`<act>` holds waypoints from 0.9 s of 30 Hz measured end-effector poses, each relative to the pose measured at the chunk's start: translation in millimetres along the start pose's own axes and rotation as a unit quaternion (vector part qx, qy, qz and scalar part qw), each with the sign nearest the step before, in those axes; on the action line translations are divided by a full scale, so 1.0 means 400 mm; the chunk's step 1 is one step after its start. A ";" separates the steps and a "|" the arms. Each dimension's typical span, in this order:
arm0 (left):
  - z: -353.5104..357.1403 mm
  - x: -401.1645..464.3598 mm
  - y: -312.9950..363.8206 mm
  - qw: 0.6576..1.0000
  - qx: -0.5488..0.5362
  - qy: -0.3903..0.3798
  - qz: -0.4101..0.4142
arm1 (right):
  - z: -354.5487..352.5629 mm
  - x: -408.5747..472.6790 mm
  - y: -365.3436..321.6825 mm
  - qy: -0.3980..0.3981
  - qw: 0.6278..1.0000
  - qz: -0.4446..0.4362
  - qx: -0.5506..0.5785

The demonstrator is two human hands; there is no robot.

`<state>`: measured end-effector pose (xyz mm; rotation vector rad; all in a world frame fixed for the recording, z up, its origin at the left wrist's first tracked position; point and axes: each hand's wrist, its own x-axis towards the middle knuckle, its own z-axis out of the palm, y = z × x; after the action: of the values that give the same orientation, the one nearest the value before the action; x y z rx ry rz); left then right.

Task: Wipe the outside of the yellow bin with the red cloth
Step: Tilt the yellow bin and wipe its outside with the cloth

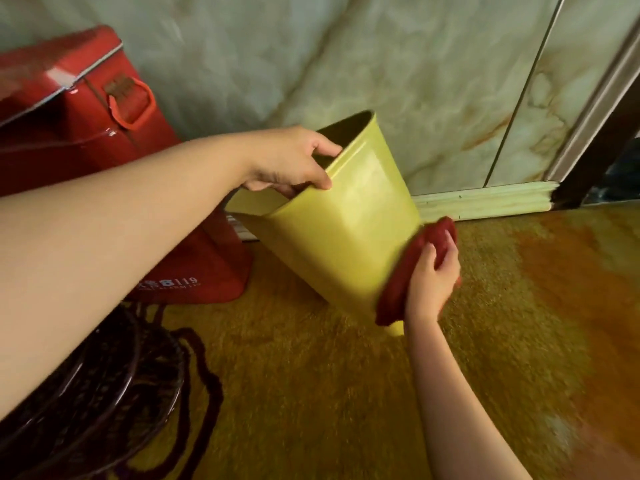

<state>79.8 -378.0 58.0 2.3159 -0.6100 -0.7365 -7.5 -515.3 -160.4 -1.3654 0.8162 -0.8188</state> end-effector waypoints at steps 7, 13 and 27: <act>0.100 0.050 0.096 0.998 0.060 0.004 0.013 | -0.096 -0.025 0.156 0.108 0.972 0.209 0.014; 0.127 0.088 0.099 0.986 0.102 0.100 0.087 | -0.178 -0.107 0.191 0.118 0.945 0.302 0.039; 0.093 0.042 0.082 0.957 0.252 0.014 0.146 | -0.006 -0.106 -0.101 0.052 0.993 -0.085 0.058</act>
<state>60.9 -426.1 50.2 2.5945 -1.2118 -0.4413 -31.5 -480.9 -119.3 -1.3091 0.7269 -1.0610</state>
